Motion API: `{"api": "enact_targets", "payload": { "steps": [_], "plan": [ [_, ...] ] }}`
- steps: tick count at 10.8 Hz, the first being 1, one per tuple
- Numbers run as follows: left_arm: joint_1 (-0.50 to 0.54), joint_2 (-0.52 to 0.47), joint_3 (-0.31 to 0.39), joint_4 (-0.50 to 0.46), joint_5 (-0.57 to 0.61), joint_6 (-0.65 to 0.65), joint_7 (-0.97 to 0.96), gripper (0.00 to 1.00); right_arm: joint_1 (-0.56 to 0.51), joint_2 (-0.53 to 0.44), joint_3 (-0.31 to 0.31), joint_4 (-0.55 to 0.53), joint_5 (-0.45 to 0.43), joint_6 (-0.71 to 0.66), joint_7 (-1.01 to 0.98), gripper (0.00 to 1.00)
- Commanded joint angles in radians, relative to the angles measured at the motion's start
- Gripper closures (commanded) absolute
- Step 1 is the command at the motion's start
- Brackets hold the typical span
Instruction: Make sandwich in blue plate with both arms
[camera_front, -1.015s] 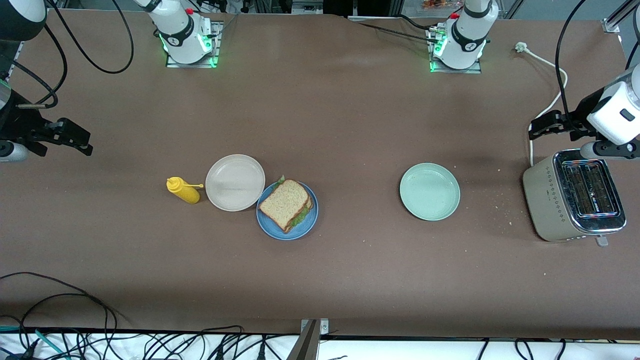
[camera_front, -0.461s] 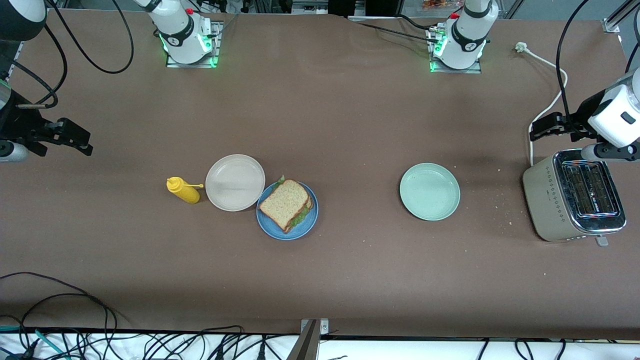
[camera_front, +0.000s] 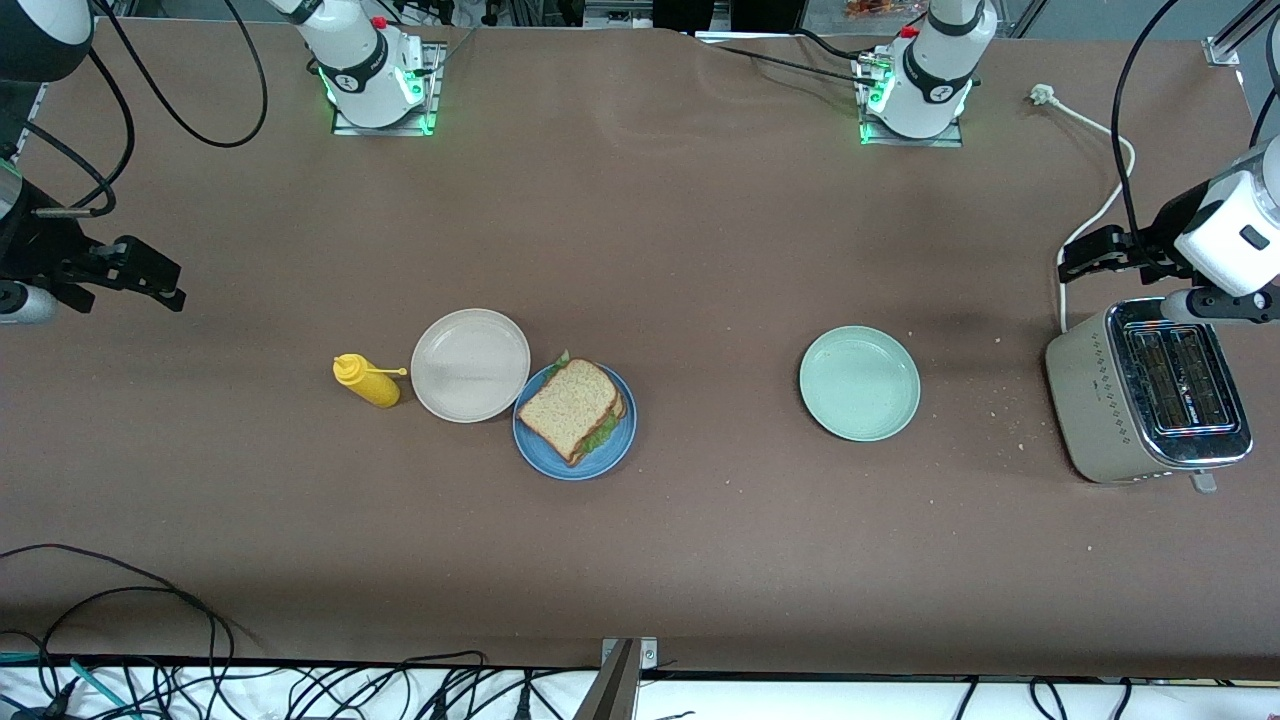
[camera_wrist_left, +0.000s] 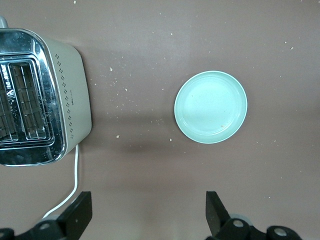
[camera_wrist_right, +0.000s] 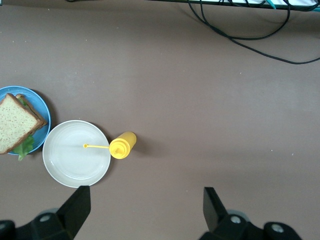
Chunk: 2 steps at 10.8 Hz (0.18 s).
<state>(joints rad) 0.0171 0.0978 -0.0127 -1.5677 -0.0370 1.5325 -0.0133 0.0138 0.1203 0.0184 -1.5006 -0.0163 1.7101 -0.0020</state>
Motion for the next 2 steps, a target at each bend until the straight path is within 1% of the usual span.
{"api": "enact_targets", "payload": {
  "steps": [1, 2],
  "plan": [
    [-0.002, -0.007, 0.007, -0.005, -0.018, -0.005, 0.021, 0.0, 0.0, 0.007, 0.0, 0.02, -0.016, -0.006, -0.004, 0.0],
    [-0.002, -0.007, 0.007, -0.005, -0.018, -0.005, 0.021, 0.0, -0.002, 0.007, 0.0, 0.022, -0.016, -0.006, -0.004, 0.0]
  ]
}}
